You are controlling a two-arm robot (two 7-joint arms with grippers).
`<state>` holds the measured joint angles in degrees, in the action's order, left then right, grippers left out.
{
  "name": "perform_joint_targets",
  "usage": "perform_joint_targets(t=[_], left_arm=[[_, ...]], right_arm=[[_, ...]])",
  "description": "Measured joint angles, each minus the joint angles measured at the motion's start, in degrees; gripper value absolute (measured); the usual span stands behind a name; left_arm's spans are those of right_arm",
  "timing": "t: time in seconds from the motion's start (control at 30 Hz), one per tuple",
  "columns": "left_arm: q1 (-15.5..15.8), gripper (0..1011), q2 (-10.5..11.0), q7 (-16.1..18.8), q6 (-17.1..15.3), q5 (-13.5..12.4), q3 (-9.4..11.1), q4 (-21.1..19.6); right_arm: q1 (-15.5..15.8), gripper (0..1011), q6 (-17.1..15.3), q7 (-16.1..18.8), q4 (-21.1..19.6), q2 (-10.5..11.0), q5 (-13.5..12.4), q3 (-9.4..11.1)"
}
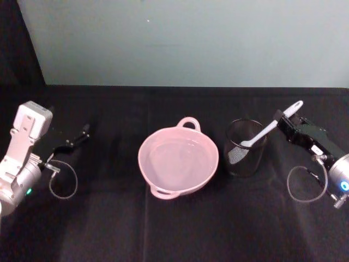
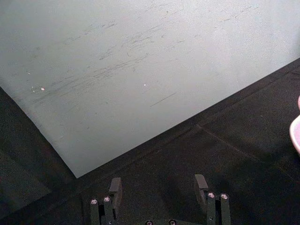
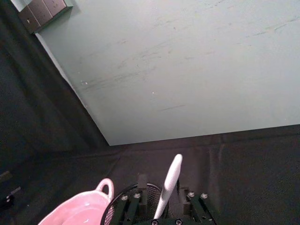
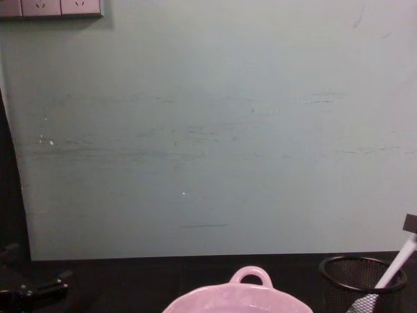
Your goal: Use the one hand to pick up the spoon and stir the clear water in the bowl.
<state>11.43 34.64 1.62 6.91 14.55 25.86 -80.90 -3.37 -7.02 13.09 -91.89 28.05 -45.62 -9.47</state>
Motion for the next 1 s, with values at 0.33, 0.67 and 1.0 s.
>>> perform_joint_targets(t=[0.33,0.67,1.0], left_arm=[[0.0,1011,0.0,0.0,0.0,0.0,0.0,0.0],[0.0,1011,0.0,0.0,0.0,0.0,0.0,0.0],[0.0,1011,0.0,0.0,0.0,0.0,0.0,0.0]], right_arm=[[0.0,133,0.0,0.0,0.0,0.0,0.0,0.0],[0.3,126,1.6,0.4,-1.7,1.1,2.4,-0.1],[-0.1,126,1.8,4.2,-6.1,5.0,5.6,0.6]])
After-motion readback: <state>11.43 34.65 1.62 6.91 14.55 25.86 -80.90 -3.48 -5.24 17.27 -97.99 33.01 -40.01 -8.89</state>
